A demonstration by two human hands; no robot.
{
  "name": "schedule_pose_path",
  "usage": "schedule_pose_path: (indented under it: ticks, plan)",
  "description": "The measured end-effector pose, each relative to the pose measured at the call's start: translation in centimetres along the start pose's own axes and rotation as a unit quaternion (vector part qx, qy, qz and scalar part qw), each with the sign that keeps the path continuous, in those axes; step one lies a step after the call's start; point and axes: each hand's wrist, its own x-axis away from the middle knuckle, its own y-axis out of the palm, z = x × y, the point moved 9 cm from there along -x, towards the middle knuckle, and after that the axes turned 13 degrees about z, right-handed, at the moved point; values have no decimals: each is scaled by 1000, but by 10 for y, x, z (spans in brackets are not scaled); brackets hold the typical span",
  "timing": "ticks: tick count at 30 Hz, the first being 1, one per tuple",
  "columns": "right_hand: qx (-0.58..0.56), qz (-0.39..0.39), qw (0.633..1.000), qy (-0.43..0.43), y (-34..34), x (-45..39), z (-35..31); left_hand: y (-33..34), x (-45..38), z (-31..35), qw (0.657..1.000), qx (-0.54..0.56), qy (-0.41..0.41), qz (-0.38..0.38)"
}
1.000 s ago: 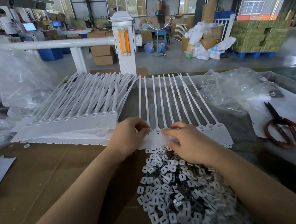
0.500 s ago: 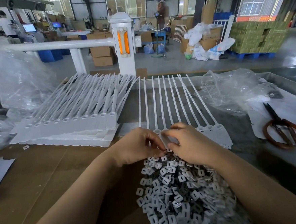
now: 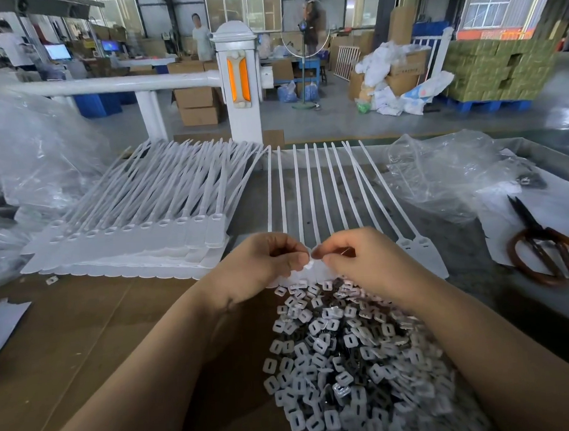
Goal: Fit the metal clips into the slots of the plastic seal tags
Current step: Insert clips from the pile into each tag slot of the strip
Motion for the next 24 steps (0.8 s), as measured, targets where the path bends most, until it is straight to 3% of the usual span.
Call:
schedule_pose_path:
  ticks: [6,16,21,24]
  plan:
    - [-113,10,993,33,-5,0,-2,-3,-2,-1,1000,0,-4,29]
    - [-111,34,992,38,-1,0,-3,-5,0,10,997,-31,26,60]
    - [-2,24,1000,5,5,-2,6,-35,-4,2,969,-111,4,219]
    - [63,-6,998,-23,14,0,8,-48,-7,-14,954,-138,-56,259]
